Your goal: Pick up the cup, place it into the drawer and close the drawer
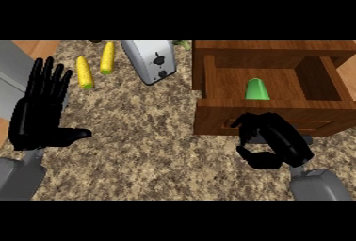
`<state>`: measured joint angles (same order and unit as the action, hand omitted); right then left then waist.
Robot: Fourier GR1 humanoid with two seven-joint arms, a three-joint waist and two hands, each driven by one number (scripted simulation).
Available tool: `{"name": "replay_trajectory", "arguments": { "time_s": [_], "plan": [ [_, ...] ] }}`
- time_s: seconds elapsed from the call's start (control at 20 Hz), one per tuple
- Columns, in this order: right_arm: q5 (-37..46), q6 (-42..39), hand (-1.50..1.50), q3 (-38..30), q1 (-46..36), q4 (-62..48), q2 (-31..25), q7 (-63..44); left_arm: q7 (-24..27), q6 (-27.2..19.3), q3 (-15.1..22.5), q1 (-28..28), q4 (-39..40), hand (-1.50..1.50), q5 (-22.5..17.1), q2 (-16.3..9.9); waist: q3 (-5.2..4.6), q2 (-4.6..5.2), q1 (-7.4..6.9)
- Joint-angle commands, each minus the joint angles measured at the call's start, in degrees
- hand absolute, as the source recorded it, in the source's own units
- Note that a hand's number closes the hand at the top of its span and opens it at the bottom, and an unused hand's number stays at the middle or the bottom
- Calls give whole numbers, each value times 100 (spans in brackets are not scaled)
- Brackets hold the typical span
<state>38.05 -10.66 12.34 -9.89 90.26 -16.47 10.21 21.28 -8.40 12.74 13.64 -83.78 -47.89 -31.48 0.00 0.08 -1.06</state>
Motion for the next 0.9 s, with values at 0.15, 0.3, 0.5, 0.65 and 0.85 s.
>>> {"name": "replay_trajectory", "arguments": {
  "time_s": [0.15,0.3,0.5,0.65,0.85],
  "plan": [
    [699,382,-150,-49,-769,-1662,109,363,246,757,-438,-576,201,-150,103,38,0,5,52],
    [888,446,-150,-91,-1329,-2579,393,359,-115,493,-543,-668,-355,-150,116,132,2,0,35],
    [920,776,-150,-431,-1918,-3849,428,963,-218,756,-807,-763,-310,-150,170,87,3,8,25],
    [782,921,-150,-796,-2587,-4915,360,1401,203,1479,-950,-864,316,-150,169,49,5,46,-51],
    [802,1083,-150,-1017,-3196,-6043,528,1659,-168,1367,-1046,-807,-45,-150,182,51,7,47,-68]
  ]
}}
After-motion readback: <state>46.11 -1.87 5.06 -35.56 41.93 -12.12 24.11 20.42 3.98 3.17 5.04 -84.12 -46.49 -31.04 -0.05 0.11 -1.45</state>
